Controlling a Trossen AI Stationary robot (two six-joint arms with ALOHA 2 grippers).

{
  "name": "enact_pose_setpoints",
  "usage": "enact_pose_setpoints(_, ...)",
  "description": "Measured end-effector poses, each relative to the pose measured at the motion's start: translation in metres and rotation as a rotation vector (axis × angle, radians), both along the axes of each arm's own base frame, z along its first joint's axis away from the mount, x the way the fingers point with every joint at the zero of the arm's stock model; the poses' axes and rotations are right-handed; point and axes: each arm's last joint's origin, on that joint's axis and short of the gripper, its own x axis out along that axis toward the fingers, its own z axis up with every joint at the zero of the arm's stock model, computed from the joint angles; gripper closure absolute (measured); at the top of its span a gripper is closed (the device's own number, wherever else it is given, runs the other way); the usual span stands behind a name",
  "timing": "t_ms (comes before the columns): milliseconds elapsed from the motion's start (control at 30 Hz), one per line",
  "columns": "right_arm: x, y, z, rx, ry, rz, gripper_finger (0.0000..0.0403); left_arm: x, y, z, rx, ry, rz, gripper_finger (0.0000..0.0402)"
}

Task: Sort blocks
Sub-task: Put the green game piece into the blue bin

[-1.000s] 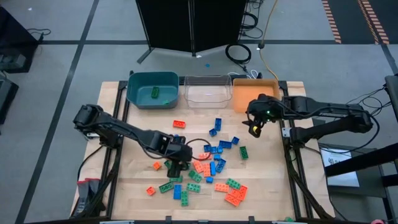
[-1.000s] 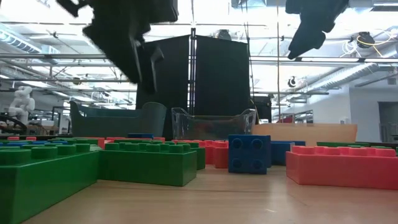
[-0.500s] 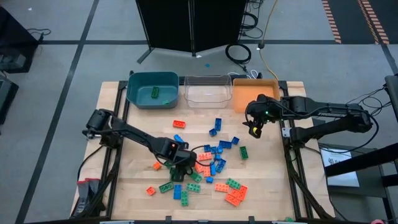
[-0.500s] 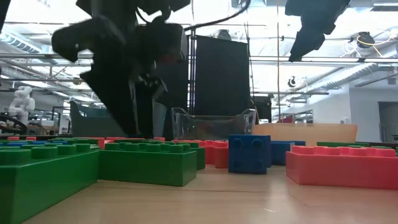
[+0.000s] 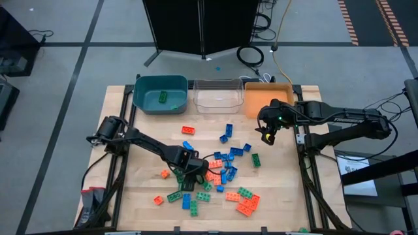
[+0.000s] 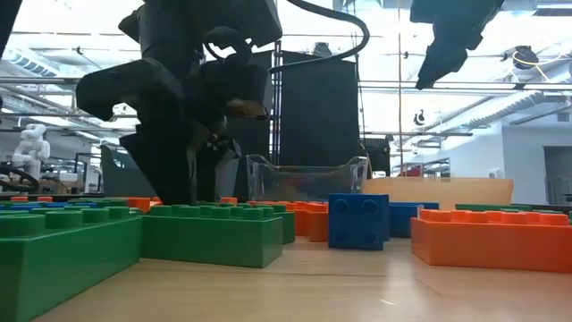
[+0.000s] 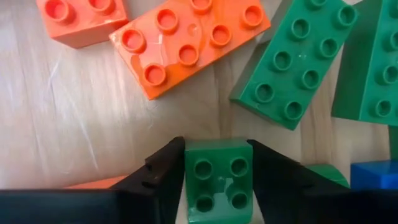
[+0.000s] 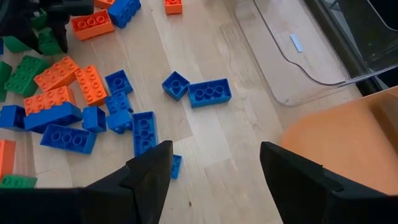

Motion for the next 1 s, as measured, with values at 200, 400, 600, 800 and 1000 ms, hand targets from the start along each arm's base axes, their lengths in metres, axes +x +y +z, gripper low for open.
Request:
enact_pose_setpoints(200, 0.0, 0.0, 0.0, 0.0, 0.004, 0.001, 0.0163, -0.001, 0.0, -0.001, -0.01, 0.015, 0.019, 0.0257)
enact_pose_setpoints(400, -0.001, 0.0, 0.0, 0.0, 0.008, 0.0, 0.0163, 0.001, 0.004, 0.009, -0.019, 0.043, 0.05, 0.0257)
enact_pose_setpoints(600, -0.001, 0.0, 0.0, 0.0, 0.008, 0.0, 0.0163, 0.004, 0.017, 0.042, -0.001, 0.025, 0.092, 0.0257)
enact_pose_setpoints(800, -0.001, 0.0, 0.0, -0.001, 0.008, 0.002, 0.0163, 0.005, 0.038, 0.088, 0.067, -0.006, 0.176, 0.0257)
enact_pose_setpoints(1000, -0.001, 0.0, 0.0, -0.003, 0.007, 0.0, 0.0163, -0.011, 0.092, 0.147, 0.239, -0.098, 0.39, 0.0257)
